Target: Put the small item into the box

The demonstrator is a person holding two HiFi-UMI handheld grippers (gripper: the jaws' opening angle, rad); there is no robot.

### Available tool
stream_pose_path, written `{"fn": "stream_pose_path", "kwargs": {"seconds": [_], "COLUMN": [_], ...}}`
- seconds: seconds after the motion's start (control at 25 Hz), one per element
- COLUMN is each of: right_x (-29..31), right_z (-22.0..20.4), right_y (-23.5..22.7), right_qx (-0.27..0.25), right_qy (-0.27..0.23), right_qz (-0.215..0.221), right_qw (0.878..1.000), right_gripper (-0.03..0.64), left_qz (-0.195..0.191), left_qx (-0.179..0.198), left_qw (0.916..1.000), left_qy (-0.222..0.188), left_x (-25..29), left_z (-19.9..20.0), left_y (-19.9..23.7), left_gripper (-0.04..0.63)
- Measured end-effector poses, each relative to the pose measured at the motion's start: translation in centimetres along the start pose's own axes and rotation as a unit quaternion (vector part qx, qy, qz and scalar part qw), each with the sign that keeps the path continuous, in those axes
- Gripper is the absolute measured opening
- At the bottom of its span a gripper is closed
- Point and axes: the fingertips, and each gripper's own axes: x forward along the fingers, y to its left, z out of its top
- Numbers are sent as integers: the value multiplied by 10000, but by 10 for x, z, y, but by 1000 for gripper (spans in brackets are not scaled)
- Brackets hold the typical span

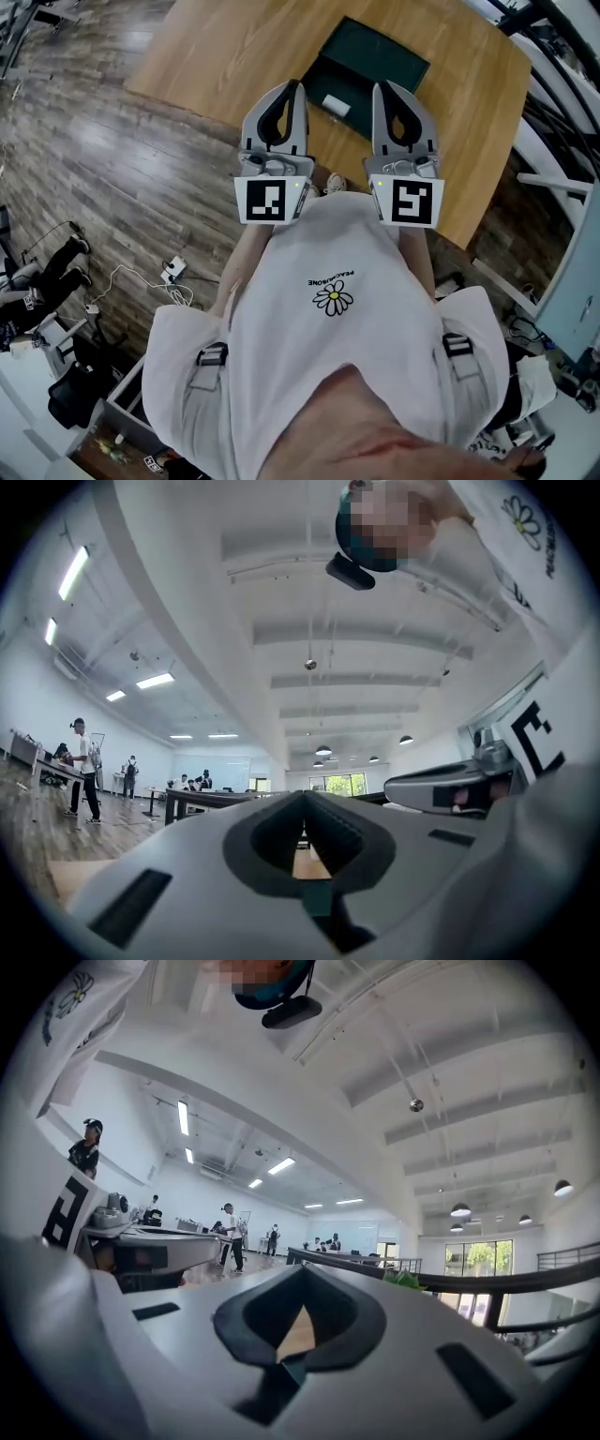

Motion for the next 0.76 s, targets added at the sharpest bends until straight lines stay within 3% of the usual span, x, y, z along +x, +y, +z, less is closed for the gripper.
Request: {"fn": "stream_pose_path", "kwargs": {"seconds": [0.28, 0.76], "right_x": [-10, -15], "right_z": [4, 4], "right_y": [-4, 10], "right_qx": [-41, 12], "right_qy": [-40, -47], "right_qz": [-9, 96], "right_qw": [10000, 9999], "right_gripper": [6, 6], "left_qz": [261, 309], "left_qx": [148, 162], "left_qw": [9995, 9994], "left_qy": [-40, 20], "left_x": [-9, -23], "left_z": [10, 8], "left_y": [7, 11], "left_gripper": [17, 17]}}
